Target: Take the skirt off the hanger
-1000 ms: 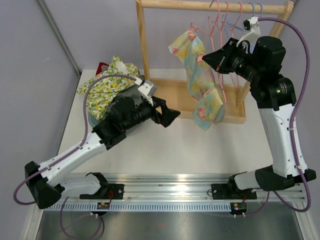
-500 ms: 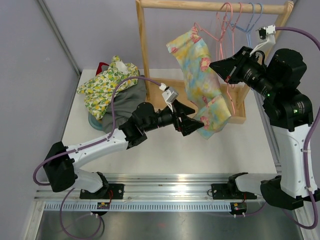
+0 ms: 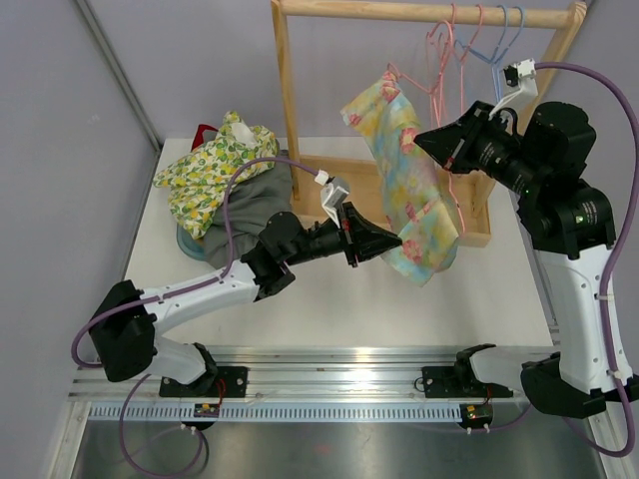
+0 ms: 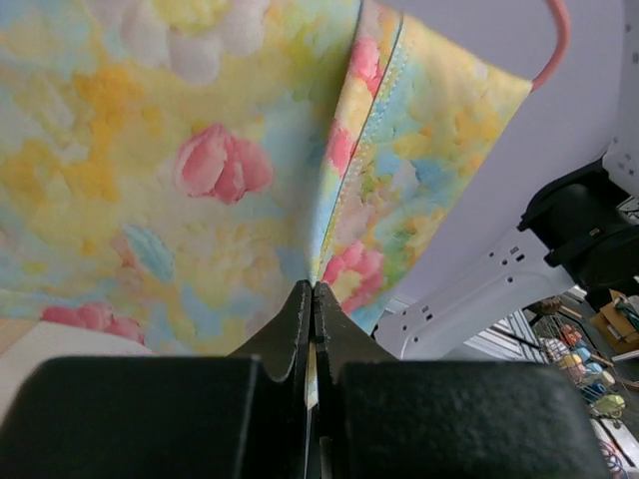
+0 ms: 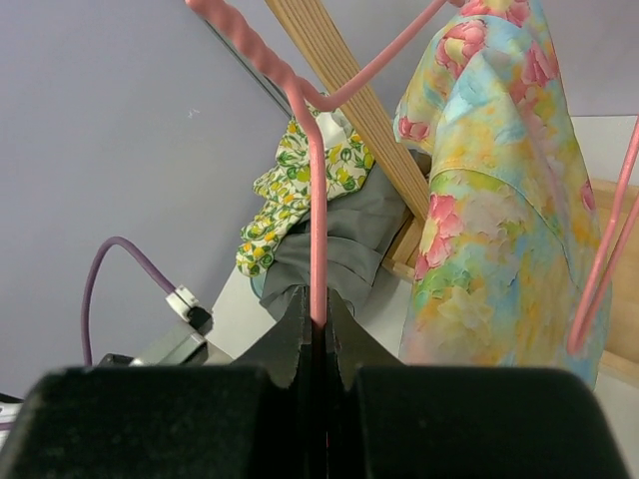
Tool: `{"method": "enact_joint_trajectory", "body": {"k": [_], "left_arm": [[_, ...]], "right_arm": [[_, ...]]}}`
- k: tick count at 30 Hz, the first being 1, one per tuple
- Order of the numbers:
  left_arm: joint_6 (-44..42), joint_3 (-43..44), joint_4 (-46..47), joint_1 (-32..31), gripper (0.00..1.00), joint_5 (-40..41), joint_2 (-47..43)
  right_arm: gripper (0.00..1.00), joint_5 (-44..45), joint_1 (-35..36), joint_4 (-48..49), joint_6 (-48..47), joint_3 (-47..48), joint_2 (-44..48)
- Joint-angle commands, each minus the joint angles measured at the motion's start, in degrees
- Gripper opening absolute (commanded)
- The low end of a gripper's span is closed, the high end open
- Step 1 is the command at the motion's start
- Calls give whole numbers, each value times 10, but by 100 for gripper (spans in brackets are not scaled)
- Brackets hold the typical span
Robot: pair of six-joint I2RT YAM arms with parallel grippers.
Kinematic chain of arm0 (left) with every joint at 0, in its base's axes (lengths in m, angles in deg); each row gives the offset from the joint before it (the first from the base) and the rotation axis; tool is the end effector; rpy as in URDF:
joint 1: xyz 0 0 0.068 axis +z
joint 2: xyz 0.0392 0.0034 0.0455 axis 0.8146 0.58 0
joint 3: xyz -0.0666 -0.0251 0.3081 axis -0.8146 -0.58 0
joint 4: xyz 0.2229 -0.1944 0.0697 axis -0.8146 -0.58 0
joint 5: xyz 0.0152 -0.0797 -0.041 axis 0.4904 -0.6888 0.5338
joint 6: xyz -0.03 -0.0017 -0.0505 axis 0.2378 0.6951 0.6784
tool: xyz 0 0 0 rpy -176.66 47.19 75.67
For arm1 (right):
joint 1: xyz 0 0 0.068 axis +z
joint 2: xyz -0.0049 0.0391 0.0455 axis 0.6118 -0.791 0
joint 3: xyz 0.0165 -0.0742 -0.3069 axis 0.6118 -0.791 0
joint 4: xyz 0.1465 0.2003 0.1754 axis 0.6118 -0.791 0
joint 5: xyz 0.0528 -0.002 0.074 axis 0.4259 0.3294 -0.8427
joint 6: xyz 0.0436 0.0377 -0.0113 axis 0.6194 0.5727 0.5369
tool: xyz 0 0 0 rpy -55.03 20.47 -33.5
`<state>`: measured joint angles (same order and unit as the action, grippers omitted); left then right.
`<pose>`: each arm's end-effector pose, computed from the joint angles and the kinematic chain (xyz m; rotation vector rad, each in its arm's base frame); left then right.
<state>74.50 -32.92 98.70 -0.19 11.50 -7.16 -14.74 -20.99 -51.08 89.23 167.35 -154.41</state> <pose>0.1940 -0.3056 0.3842 0.6787 1.3594 -1.5687 0.2100 0.0776 0.6175 -0.1142 1.7294 0.8383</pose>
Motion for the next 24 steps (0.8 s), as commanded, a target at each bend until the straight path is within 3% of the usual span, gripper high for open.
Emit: {"method": "enact_joint_trajectory", "body": {"k": [1, 5, 7, 10, 12, 15, 18, 24], "left_arm": [[-10, -19, 32, -7, 0, 3, -26], [-122, -16, -217, -35, 0, 167, -48], [-123, -59, -276, -38, 0, 266, -31], [-71, -141, -271, -39, 0, 311, 0], [-15, -205, -219, -46, 0, 308, 32], [24, -239, -180, -68, 0, 313, 88], [29, -228, -214, -106, 0, 337, 76], [-36, -84, -472, -129, 0, 469, -95]], "right_arm": [[0, 5, 0, 50, 5, 6, 13], [0, 23, 1, 30, -10, 66, -6], [0, 38, 0, 5, -21, 132, -35], [0, 45, 1, -23, -27, 231, -85], [0, 51, 0, -31, -26, 273, -110], [0, 54, 0, -36, -19, 325, -145], [0, 52, 0, -29, -11, 315, -153], [0, 51, 0, 15, -2, 180, -104]]}}
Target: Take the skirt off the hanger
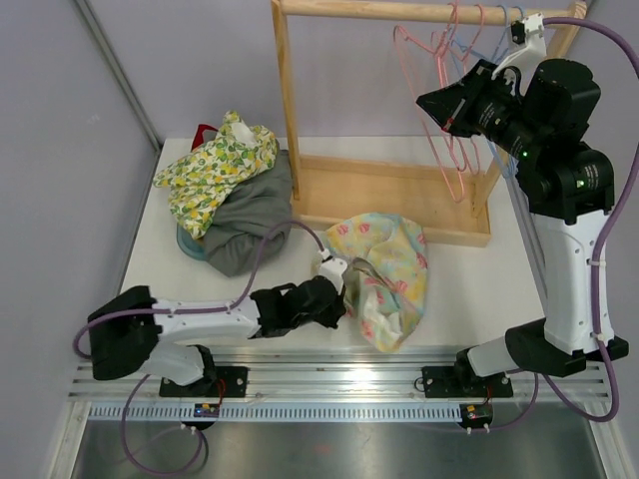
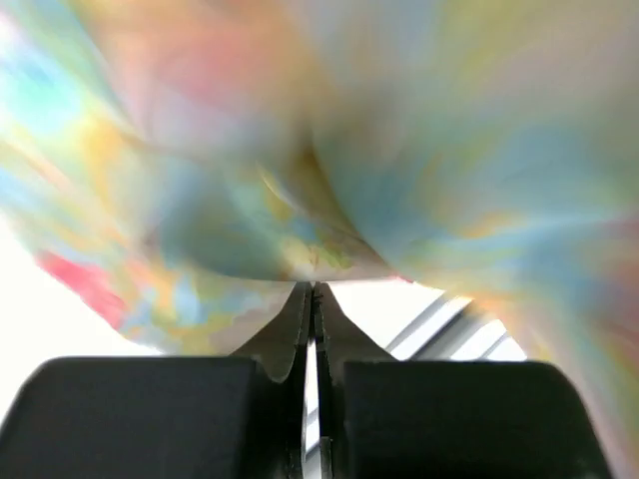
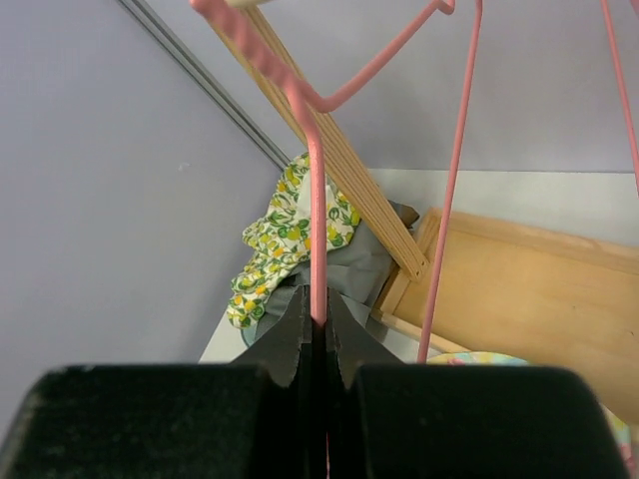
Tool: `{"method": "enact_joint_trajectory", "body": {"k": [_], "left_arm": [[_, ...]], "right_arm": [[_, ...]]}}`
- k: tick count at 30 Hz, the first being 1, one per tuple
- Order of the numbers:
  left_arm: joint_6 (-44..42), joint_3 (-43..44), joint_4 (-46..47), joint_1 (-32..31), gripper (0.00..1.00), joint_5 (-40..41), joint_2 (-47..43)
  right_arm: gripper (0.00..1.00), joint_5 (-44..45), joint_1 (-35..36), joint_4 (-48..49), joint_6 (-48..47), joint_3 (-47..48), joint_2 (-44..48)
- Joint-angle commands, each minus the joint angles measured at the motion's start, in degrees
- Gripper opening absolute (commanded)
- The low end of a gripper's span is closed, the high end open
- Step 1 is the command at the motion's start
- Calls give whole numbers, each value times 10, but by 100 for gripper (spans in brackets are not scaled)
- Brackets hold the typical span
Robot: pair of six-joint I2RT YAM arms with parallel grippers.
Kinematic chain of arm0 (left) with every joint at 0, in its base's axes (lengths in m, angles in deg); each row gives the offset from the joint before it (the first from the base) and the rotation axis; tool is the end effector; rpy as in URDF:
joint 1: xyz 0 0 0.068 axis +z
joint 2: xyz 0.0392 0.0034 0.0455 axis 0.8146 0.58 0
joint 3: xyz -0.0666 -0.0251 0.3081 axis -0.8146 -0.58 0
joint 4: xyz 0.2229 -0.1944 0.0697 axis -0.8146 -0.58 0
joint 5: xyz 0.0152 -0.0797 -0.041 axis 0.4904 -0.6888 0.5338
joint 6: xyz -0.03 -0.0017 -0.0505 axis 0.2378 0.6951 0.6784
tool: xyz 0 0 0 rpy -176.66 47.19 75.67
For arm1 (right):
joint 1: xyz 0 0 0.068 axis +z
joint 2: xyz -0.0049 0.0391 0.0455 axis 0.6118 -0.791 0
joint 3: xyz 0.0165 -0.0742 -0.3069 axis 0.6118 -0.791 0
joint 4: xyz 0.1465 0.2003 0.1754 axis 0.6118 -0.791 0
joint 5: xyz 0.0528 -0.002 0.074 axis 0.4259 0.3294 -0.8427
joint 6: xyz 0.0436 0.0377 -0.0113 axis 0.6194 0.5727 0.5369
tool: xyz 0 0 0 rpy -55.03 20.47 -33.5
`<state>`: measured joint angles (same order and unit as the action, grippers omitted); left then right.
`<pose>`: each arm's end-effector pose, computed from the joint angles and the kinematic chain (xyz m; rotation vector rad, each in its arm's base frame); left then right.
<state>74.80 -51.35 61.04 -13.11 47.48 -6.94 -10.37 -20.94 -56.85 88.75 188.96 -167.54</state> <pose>0.1239 -0.2802 0.1895 0.5796 2.3058 -0.6986 0.2442 0.0849 0.6648 -0.0694 1.6747 0.7753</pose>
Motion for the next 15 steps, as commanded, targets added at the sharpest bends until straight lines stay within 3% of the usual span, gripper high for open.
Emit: {"method": "enact_joint_trajectory", "body": {"k": [1, 5, 8, 11, 12, 15], "left_arm": [[-53, 131, -151, 1, 0, 128, -144], [-150, 289, -245, 26, 0, 203, -198], [-227, 355, -269, 105, 0, 186, -192], [-282, 445, -280, 212, 0, 131, -160], [-296, 492, -281, 273, 0, 91, -150], [-300, 565, -283, 392, 0, 24, -87]], "right_arm": [[0, 8, -1, 76, 1, -57, 30], [0, 10, 0, 87, -3, -74, 18], [0, 13, 0, 97, -2, -63, -9], [0, 20, -1, 110, -1, -38, -41], [0, 21, -1, 114, -1, -29, -59], [0, 32, -1, 110, -2, 18, -104]]}}
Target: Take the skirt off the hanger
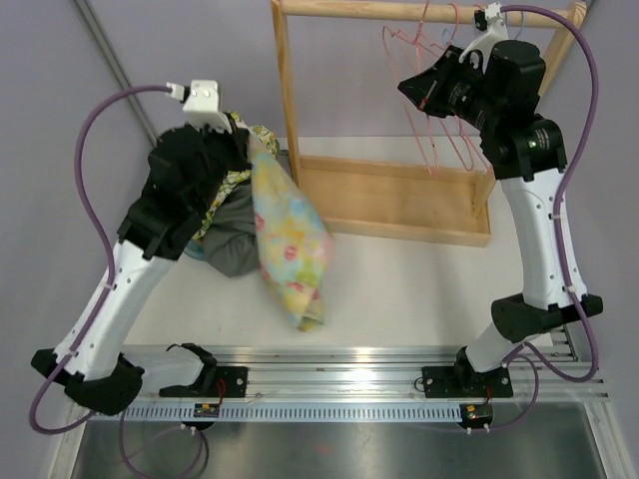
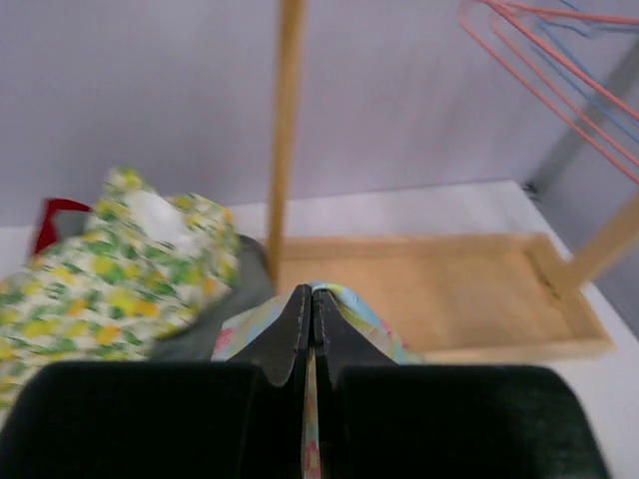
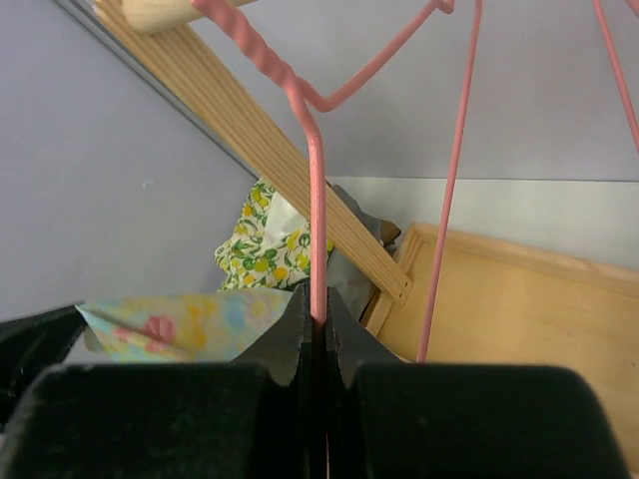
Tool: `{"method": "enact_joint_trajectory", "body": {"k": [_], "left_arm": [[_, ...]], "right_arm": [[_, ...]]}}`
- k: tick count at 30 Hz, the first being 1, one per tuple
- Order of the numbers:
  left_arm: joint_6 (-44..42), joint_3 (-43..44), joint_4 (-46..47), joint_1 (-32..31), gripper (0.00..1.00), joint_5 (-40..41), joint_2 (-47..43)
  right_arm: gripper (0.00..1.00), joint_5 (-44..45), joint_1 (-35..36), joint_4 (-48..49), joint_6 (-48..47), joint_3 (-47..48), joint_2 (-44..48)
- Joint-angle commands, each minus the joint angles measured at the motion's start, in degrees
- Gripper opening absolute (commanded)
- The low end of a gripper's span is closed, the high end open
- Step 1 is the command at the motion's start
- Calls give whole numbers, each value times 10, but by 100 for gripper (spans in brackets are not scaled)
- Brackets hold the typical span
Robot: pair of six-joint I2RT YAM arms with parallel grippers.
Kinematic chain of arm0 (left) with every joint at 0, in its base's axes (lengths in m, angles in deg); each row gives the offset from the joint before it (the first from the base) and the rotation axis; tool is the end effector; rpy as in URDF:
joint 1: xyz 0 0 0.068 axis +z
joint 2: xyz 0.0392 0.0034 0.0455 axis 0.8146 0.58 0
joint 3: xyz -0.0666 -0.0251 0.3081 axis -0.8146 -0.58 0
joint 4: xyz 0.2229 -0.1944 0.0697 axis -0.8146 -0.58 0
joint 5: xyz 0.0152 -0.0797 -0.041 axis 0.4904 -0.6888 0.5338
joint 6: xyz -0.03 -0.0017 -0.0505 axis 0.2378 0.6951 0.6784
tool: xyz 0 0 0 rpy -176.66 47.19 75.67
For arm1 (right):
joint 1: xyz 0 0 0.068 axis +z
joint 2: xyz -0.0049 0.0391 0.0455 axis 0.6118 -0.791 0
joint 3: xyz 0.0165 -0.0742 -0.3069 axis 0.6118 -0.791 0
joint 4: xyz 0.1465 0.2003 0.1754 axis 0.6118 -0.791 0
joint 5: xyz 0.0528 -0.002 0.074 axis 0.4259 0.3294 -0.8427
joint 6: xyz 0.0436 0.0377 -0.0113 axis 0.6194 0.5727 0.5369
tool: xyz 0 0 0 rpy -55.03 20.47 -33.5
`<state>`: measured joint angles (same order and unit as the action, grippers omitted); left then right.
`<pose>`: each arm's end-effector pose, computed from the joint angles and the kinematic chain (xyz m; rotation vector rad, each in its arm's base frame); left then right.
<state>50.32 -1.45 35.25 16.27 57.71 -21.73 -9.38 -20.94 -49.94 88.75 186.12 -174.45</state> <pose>0.2045 -0.1418 0.5536 0.1125 1.6143 -0.3568 0.3182 0.1065 0.6307 -0.0478 1.7239 0.7562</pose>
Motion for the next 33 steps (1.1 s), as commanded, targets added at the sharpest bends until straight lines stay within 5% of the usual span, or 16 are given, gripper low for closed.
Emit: {"method": "enact_joint_trajectory", "body": {"k": [1, 3, 7, 10, 13, 23, 27, 28, 29, 30, 32, 33], "left_arm": [[-53, 116, -23, 126, 0, -96, 80], [-42, 187, -31, 191, 0, -146, 153], [-42, 479, -104, 238, 0, -169, 303], [-15, 543, -97, 270, 0, -185, 362], [9, 464, -27, 305, 0, -181, 344], [59, 5, 104, 341, 3, -173, 307], [68, 25, 38, 345, 64, -192, 336], [68, 59, 22, 345, 89, -193, 337], [68, 72, 9, 344, 94, -186, 335], [67, 87, -11, 345, 99, -184, 320], [57, 114, -20, 344, 99, -180, 294], [55, 121, -27, 344, 99, -177, 276]], "right_arm": [[0, 26, -1, 40, -3, 72, -47], [0, 40, -2, 37, -4, 92, -80], [0, 62, -3, 46, -3, 115, -120], [0, 62, -7, 54, 5, 115, -142], [0, 55, -10, 55, 9, 114, -162], [0, 48, -13, 80, 8, 51, -153], [0, 44, -13, 76, 10, 33, -142], [4, 45, -14, 70, 10, 36, -141], [43, 45, -14, 65, 9, 38, -140], [64, 47, -13, 57, 9, 41, -135], [99, 53, -13, 51, 9, 40, -126], [100, 55, -13, 48, 8, 34, -113]]}}
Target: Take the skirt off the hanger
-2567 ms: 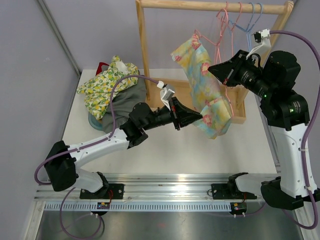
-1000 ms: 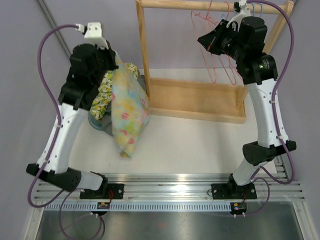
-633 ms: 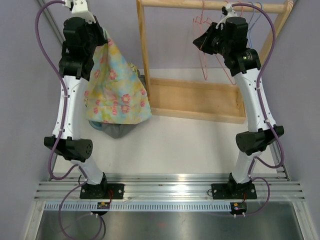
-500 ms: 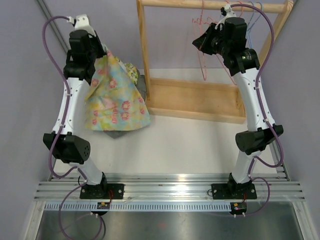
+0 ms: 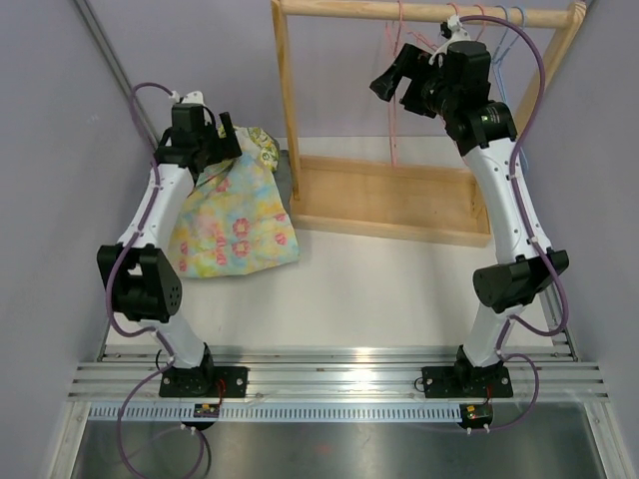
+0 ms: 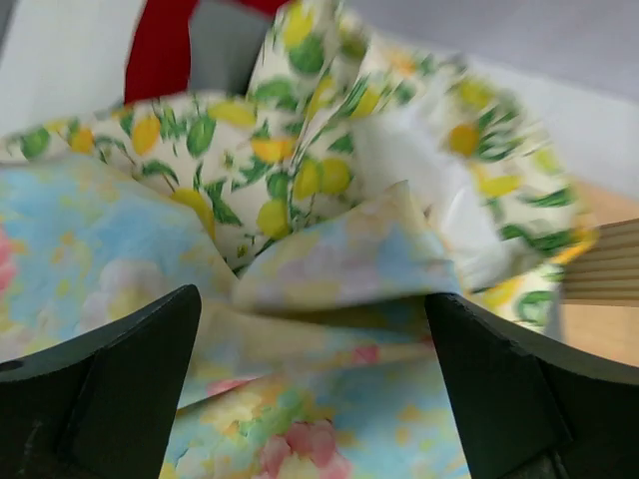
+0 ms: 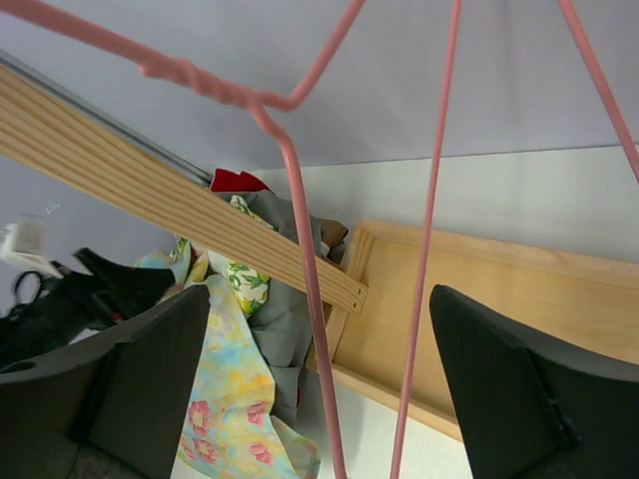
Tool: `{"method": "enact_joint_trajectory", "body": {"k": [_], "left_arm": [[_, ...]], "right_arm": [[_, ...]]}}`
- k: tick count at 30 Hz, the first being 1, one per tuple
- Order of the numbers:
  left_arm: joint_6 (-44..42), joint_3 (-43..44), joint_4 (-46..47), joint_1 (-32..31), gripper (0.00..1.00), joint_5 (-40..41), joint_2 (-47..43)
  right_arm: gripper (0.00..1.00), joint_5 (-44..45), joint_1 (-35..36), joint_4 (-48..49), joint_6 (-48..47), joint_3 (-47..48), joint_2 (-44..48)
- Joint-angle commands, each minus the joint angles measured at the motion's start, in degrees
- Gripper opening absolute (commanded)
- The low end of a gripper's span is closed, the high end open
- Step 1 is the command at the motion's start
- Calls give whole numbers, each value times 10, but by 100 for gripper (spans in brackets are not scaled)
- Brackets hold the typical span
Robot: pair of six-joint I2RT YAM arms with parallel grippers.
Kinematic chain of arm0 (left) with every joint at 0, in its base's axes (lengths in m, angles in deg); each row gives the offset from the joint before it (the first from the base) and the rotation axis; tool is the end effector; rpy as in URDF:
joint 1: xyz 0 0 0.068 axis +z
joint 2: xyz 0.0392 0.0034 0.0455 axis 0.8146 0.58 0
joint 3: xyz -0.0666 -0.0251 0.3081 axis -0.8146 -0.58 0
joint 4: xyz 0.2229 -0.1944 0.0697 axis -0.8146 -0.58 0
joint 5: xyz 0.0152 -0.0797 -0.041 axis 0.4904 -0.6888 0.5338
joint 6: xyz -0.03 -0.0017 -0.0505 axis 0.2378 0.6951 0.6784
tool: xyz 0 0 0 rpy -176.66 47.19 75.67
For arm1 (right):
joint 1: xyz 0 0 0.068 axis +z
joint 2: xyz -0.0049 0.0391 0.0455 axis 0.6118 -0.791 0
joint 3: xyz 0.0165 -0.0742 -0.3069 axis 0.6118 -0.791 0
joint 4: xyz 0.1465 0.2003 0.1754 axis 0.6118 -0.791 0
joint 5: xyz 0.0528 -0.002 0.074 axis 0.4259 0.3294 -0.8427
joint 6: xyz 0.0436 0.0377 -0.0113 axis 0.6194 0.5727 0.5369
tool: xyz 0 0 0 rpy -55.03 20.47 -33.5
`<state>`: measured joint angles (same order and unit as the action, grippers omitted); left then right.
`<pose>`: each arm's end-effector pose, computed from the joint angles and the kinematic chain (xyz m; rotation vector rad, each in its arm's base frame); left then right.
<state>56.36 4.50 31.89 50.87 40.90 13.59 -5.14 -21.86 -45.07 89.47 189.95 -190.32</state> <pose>0.4645 -0.0266 0.3739 -0.2771 2.1632 -0.1150 0.4401 0.1323 0.5577 0.0534 1.8432 0.6728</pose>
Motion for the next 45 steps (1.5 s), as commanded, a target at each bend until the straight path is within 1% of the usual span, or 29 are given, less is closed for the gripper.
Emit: {"method": "enact_joint_trajectory", "body": {"k": [1, 3, 4, 5, 6, 7, 8, 9, 10, 11, 12, 13, 14, 15, 16, 17, 18, 19, 20, 21, 23, 26, 29, 32, 34, 38, 42, 45], "left_arm": [[-11, 68, 2, -2, 99, -7, -110], [-28, 80, -20, -2, 99, -5, -148], [-34, 79, -28, -2, 99, -6, -190], [-44, 60, -35, -3, 99, -6, -213], [-46, 39, -45, -3, 99, -5, -236], [-47, 16, -47, -3, 99, -4, -295], [-47, -51, -40, -3, 99, -2, -325], [-45, -87, -34, -3, 99, -4, -362], [-43, -122, -29, -4, 99, -15, -396], [-35, -164, -25, -4, 99, -20, -463], [-28, -233, -17, -4, 99, -23, -494], [-20, -268, -17, -4, 99, -36, -522], [-3, -297, -20, -4, 99, -39, -580], [6, -357, -20, -4, 99, -50, -606], [15, -385, -16, -4, 99, -70, -637], [29, -410, -7, -4, 99, -76, -683], [35, -437, -4, -4, 99, -83, -708], [41, -471, -5, -4, 99, -87, -728], [49, -488, -6, -4, 99, -85, -744], [50, -500, -13, -4, 99, -87, -776], [46, -528, -28, -5, 99, -81, -799], [43, -512, -39, -8, 99, -65, -816], [41, -528, -40, -8, 99, -52, -821], [33, -520, -51, -9, 99, -63, -803], [28, -520, -48, -9, 99, -85, -788], [26, -517, -52, -10, 99, -110, -768], [28, -516, -55, -11, 99, -98, -760], [30, -509, -66, -12, 99, -102, -744]], "right_arm": [[100, 16, -4, -2, 0, -8, 52], [99, 16, -4, -4, -3, -26, 81], [100, 15, -4, -4, -4, -35, 94], [100, 13, -4, 0, -4, -48, 123], [99, 11, -4, 5, -7, -86, 142], [99, 6, -4, 8, -8, -109, 162], [99, 3, -5, 27, -12, -133, 207], [99, -9, -4, 38, -14, -192, 231], [99, -16, -4, 51, -17, -224, 256], [99, -19, -4, 74, -18, -256, 309], [99, -23, -5, 85, -18, -319, 336], [100, -25, -5, 95, -17, -351, 363], [99, -25, -4, 113, -15, -384, 419], [99, -24, -4, 123, -12, -449, 448], [99, -22, -5, 134, -6, -485, 478], [99, -19, -4, 158, 10, -519, 536], [99, -12, -4, 171, 20, -590, 566], [100, -8, -4, 183, 31, -624, 594], [99, -7, -4, 201, 47, -654, 643], [99, -12, -5, 204, 49, -705, 664], [99, -16, -5, 192, 44, -748, 709], [99, -5, -5, 156, 32, -764, 736], [99, 11, -4, 118, 2, -767, 752], [99, 31, -5, 99, -15, -785, 775], [99, 37, -4, 90, -21, -799, 785], [99, 45, -4, 70, -36, -819, 793], [99, 67, -5, 51, -50, -803, 791], [100, 107, -4, -53, -71, -744, 754]]}}
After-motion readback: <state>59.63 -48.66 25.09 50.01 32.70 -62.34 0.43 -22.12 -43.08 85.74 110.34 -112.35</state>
